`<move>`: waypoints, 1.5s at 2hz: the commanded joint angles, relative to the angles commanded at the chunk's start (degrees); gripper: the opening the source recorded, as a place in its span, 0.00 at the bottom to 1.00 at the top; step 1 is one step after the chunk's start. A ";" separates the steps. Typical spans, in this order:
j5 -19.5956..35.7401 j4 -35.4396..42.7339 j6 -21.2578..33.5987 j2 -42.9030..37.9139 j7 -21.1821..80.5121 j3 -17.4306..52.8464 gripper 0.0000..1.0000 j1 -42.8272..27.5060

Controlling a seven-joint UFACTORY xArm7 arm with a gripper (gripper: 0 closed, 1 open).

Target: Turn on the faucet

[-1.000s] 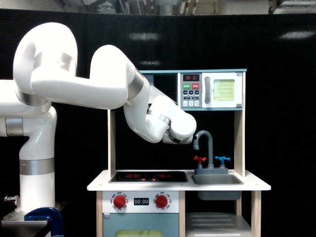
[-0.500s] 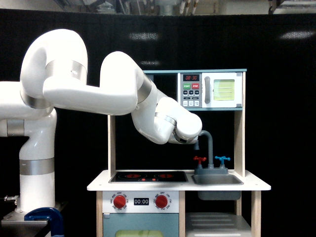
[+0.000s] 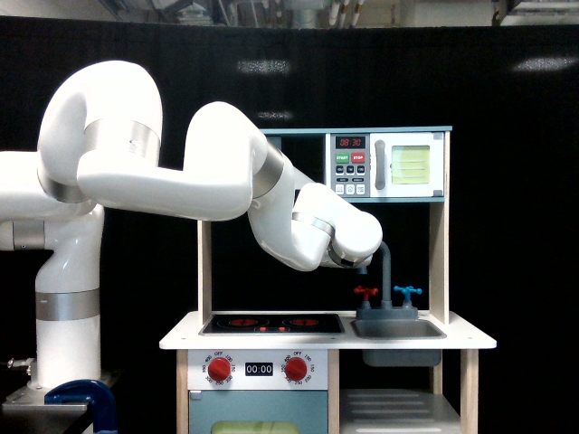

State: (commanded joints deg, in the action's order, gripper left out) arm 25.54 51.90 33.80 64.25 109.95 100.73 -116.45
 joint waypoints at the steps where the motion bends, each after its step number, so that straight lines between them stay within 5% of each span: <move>1: -4.47 3.75 3.31 2.00 -2.40 1.40 1.00 0.26; 3: -11.26 12.18 8.76 5.98 -6.61 3.01 1.00 -1.42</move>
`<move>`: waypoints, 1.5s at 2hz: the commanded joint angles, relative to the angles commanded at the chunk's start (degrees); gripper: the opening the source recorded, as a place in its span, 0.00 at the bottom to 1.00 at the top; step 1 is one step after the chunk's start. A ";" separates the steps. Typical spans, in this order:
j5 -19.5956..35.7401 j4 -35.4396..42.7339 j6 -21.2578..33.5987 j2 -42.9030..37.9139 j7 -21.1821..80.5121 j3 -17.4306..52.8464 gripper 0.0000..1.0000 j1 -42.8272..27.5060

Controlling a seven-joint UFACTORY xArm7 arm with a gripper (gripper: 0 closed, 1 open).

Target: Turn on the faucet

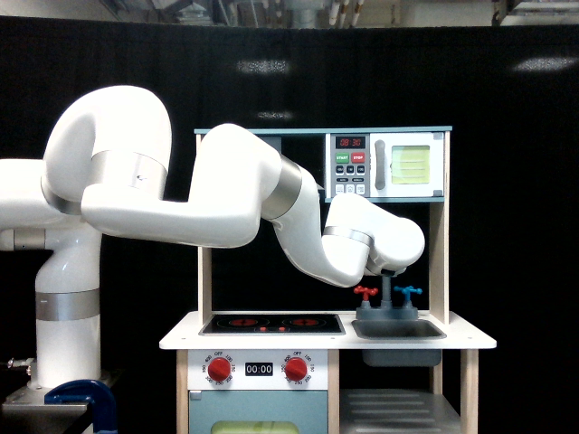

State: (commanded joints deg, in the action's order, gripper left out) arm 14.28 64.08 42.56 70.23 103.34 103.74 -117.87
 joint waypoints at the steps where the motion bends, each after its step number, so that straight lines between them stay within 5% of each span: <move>1: -1.59 -3.09 -0.10 0.31 -1.05 -1.44 1.00 3.52; 3: -9.68 -18.17 15.14 -0.04 -0.53 -5.21 1.00 35.94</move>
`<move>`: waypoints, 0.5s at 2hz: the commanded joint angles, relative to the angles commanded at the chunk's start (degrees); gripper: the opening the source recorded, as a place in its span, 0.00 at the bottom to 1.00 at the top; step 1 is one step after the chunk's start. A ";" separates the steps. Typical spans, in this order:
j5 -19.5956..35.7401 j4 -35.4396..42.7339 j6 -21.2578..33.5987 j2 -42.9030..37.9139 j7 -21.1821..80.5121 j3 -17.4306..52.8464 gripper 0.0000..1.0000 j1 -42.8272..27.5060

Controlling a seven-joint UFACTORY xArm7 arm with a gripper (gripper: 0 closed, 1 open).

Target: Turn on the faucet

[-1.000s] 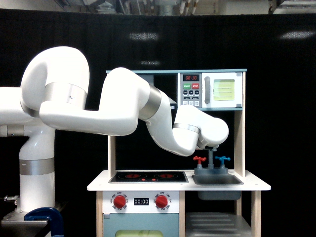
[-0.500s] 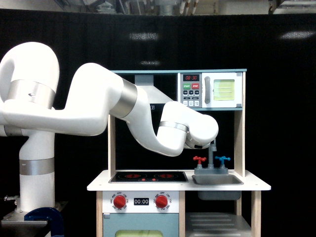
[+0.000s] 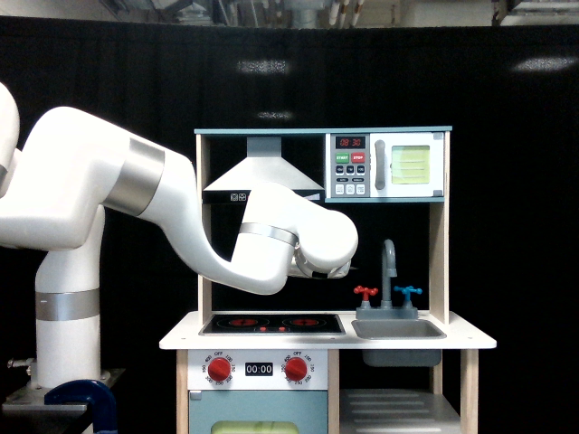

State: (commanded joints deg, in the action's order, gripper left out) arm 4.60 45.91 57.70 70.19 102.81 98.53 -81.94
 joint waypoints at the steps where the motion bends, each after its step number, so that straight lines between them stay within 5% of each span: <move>1: -2.41 -1.52 3.32 0.66 0.63 0.69 1.00 5.26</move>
